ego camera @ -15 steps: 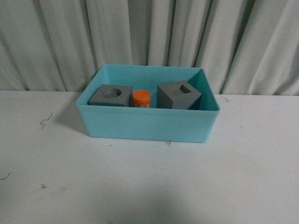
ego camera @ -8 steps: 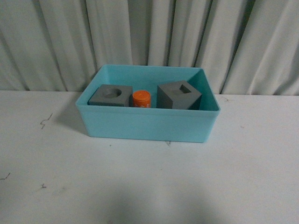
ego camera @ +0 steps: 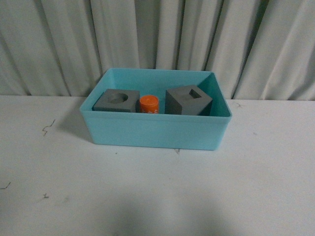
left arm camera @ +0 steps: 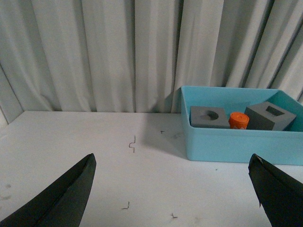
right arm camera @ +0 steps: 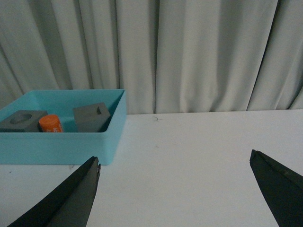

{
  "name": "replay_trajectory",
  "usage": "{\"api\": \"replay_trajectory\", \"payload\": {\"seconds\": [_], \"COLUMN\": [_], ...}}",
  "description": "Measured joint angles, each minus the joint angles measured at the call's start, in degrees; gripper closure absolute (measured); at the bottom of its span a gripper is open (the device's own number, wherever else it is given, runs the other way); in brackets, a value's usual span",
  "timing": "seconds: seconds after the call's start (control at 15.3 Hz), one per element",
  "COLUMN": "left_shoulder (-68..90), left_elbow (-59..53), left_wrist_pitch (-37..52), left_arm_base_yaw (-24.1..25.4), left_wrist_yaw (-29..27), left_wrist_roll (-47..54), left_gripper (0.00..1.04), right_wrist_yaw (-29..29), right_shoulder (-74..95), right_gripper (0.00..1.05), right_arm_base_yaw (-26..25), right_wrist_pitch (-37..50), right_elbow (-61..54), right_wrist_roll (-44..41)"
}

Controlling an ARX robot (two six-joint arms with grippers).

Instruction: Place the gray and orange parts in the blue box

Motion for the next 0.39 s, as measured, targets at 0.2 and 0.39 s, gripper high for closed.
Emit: {"api": "replay_trajectory", "payload": {"seconds": [0.2, 0.39], "left_shoulder": [0.0, 0.0], "left_elbow": [0.0, 0.0], "left_wrist_pitch": [0.0, 0.0], "left_arm_base_yaw": [0.0, 0.0], "left_wrist_yaw": [0.0, 0.0], "left_wrist_roll": [0.0, 0.0], "left_gripper": [0.07, 0.07], "right_wrist_yaw": [0.0, 0.0], "right_shoulder": [0.0, 0.0], "right_gripper": [0.06, 0.06], "right_arm_base_yaw": [0.0, 0.0], "right_wrist_pitch": [0.0, 0.0], "right_elbow": [0.0, 0.0], "right_wrist_roll": [0.0, 0.0]}}
